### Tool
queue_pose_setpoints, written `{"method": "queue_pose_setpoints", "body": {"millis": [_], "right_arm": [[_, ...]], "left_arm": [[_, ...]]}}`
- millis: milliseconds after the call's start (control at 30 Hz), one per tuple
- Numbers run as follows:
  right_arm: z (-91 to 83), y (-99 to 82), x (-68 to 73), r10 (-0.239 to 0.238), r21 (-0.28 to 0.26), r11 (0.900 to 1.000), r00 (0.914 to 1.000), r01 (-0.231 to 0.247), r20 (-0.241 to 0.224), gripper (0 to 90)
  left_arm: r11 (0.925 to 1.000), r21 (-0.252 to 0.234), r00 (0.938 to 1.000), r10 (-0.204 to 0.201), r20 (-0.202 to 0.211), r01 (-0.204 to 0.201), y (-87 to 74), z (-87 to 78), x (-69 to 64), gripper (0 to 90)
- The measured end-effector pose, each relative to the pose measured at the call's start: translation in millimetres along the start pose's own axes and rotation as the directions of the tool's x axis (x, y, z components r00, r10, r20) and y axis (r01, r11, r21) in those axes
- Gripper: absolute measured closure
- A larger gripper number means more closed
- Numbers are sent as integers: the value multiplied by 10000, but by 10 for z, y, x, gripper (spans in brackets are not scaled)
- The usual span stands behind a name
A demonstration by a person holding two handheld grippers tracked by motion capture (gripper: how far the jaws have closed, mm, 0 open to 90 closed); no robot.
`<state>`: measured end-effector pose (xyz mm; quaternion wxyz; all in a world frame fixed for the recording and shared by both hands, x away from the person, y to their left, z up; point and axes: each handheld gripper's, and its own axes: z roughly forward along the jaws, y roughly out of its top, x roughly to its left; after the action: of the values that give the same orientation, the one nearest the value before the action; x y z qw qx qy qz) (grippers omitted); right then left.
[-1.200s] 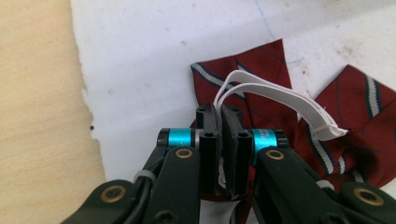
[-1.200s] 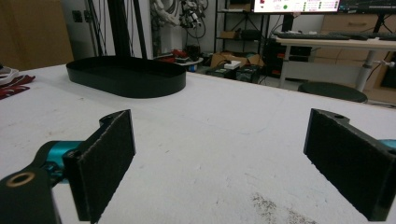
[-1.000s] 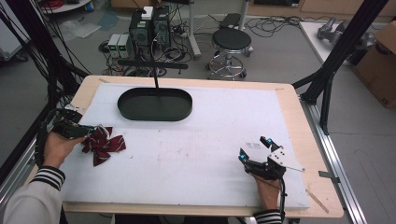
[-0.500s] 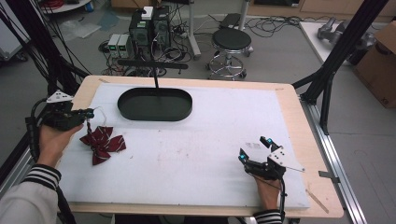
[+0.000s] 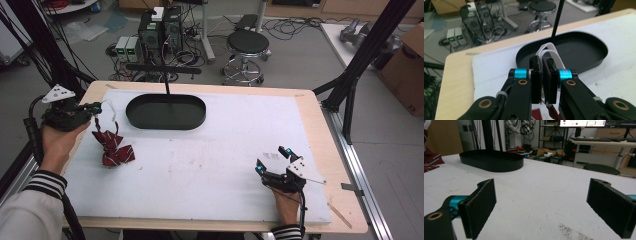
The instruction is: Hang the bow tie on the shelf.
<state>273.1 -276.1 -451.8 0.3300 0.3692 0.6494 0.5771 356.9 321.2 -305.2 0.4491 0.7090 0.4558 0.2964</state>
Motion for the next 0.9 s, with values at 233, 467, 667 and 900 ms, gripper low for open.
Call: {"method": "queue_pose_setpoints", "body": {"millis": [233,467,667,900], "right_arm": [[-3,0,-3,61,20,10000,10000,-61,-2,79],[1,0,6,-64,18,10000,10000,64,-28,80],[0,0,1,11,20,10000,10000,-11,-32,79],[-1,0,0,21,25,10000,10000,-21,-34,80]], "left_arm": [[9973,-737,9998,75,159,-63,218,50,-112,859],[9929,-1173,9995,227,214,-200,393,124,-207,859],[9892,-1447,9991,275,311,-227,549,233,-252,859],[9873,-1549,9986,405,332,-349,708,372,-258,859]]}}
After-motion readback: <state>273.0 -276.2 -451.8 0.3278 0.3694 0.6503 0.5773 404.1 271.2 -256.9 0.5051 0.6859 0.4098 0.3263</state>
